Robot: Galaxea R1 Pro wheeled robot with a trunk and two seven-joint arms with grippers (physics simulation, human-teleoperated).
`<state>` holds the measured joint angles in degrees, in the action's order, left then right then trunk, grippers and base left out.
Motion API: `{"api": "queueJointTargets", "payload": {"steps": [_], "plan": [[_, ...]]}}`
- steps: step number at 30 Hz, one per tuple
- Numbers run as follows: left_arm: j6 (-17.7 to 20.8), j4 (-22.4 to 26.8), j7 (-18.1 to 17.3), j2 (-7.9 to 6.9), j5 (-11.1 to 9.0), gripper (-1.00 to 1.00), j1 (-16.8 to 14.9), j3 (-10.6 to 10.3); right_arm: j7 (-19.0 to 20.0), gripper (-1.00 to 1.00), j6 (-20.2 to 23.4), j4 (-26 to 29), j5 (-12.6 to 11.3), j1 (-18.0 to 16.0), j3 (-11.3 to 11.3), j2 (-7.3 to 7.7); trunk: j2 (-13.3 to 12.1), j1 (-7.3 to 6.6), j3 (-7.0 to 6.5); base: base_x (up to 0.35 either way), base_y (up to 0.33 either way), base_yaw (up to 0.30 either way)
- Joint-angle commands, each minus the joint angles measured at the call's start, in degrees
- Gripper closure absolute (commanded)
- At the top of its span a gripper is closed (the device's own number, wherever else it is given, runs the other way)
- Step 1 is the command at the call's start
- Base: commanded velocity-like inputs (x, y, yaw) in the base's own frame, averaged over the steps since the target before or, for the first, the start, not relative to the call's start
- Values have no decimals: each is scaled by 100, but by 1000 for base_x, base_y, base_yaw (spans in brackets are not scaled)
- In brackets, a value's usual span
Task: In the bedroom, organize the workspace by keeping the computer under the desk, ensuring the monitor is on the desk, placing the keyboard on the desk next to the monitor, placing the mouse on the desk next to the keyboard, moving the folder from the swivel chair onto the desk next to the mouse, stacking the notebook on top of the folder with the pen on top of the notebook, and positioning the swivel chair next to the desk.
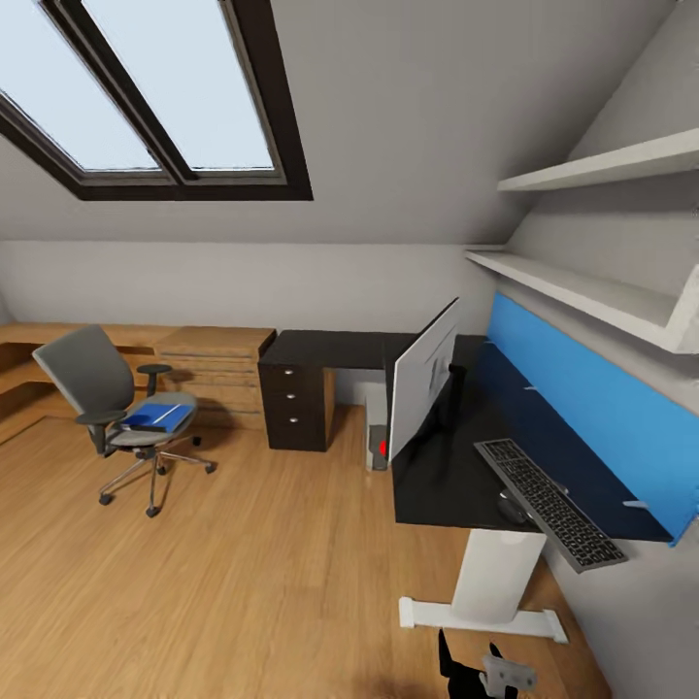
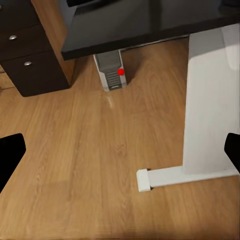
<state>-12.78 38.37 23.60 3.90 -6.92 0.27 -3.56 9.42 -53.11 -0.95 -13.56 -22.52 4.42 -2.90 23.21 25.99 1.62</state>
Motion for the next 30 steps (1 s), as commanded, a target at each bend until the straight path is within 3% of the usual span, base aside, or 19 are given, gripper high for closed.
{"api": "queueJointTargets", "payload": {"steps": [1, 15, 30], "plan": [[-22, 6, 30, -6, -61, -100, 0, -30, 60, -100, -19, -10, -8, -7, 44, -1, -29, -21, -6, -203, 0, -27], [31, -5, 22, -24, -70, -100, 0, -30, 60, -100, -24, -10, 158, -7, 41, -2, -29, -21, -2, -284, 0, -6], [624, -206, -25, -54, -84, -100, -9, -22, 60, -100, -20, -6, 166, -7, 41, 8, -29, -21, -2, -38, 0, 0]]}}
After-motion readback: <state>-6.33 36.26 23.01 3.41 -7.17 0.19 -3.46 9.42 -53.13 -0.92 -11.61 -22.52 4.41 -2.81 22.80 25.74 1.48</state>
